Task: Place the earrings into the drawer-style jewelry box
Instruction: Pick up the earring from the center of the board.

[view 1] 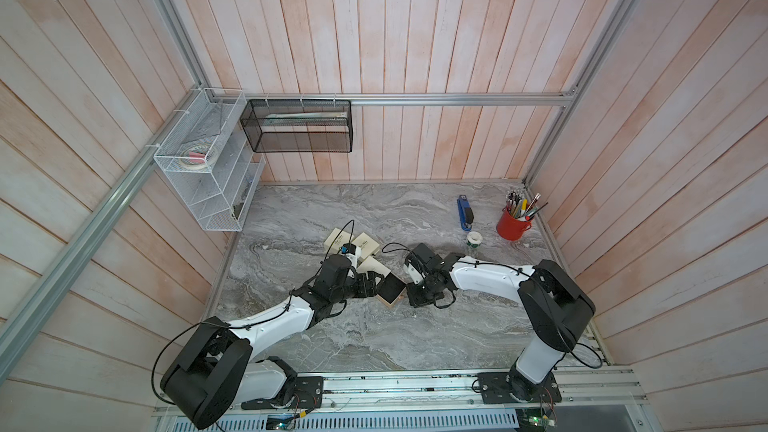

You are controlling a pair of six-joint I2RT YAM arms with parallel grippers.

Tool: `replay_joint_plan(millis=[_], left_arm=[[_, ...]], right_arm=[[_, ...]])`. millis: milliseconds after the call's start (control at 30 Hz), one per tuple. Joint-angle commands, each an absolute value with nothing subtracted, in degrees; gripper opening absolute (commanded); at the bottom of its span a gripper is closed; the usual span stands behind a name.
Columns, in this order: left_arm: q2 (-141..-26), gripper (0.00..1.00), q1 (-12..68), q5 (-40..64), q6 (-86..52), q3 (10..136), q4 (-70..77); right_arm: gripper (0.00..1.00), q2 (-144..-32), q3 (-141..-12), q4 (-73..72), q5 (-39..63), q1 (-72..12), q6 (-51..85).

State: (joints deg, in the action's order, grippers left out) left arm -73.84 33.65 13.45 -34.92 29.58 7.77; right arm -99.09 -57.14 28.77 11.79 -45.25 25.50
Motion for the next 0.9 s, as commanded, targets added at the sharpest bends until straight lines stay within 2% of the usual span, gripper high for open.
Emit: replay_joint_plan(millis=[0, 200, 333, 867], left_arm=[[-74.53, 0.83, 33.40, 13.99, -34.01, 30.51, 8.75], [-74.53, 0.83, 33.40, 13.81, -34.10, 30.45, 8.90], [-74.59, 0.83, 33.40, 13.84, -33.93, 30.58, 8.96], [-75.15, 0.83, 33.31, 14.13, -33.75, 30.94, 9.05]], right_arm=[[0.15, -98.66, -56.93, 31.12, 10.72, -45.61, 26.12], [0.22, -98.19, -57.38, 31.38, 10.77, -45.62, 26.32], [0.23, -97.67, -57.47, 31.73, 10.55, -45.61, 26.54], [0.14, -98.57, -58.35, 31.24, 11.07, -45.59, 26.26]])
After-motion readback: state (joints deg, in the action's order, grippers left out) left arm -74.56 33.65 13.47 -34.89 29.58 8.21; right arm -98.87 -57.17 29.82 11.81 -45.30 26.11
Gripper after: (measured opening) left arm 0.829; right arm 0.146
